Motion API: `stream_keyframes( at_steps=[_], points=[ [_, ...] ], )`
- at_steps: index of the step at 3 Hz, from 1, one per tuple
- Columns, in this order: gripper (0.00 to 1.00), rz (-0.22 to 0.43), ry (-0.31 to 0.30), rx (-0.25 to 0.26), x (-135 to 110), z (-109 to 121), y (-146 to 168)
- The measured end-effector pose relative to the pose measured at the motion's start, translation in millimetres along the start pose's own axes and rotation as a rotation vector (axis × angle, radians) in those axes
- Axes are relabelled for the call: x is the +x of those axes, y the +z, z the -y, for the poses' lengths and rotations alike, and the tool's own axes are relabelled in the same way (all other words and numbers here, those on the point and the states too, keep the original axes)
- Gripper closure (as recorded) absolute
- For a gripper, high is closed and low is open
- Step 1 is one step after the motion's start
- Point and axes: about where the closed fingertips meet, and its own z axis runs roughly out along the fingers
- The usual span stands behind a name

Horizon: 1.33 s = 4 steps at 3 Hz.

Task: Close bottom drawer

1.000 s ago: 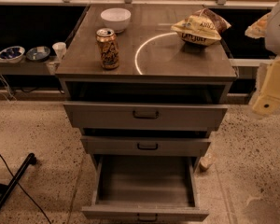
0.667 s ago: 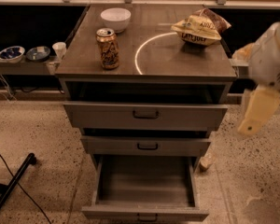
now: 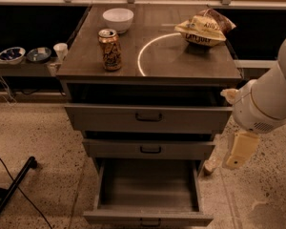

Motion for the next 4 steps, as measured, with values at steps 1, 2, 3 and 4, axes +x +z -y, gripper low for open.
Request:
stream_keyframes(
  at_steps=[1,2,3,4],
  points=[
    [0.0,-0.007,0.024,-0.068,7,0,30],
    [0.0,0.066,0.027,-0.166,22,-39,97],
    [0.0,0.136,0.001,-0.169,50,-78,162],
    [0.0,0.164,-0.004,-0.088,55,-66,180]
  ],
)
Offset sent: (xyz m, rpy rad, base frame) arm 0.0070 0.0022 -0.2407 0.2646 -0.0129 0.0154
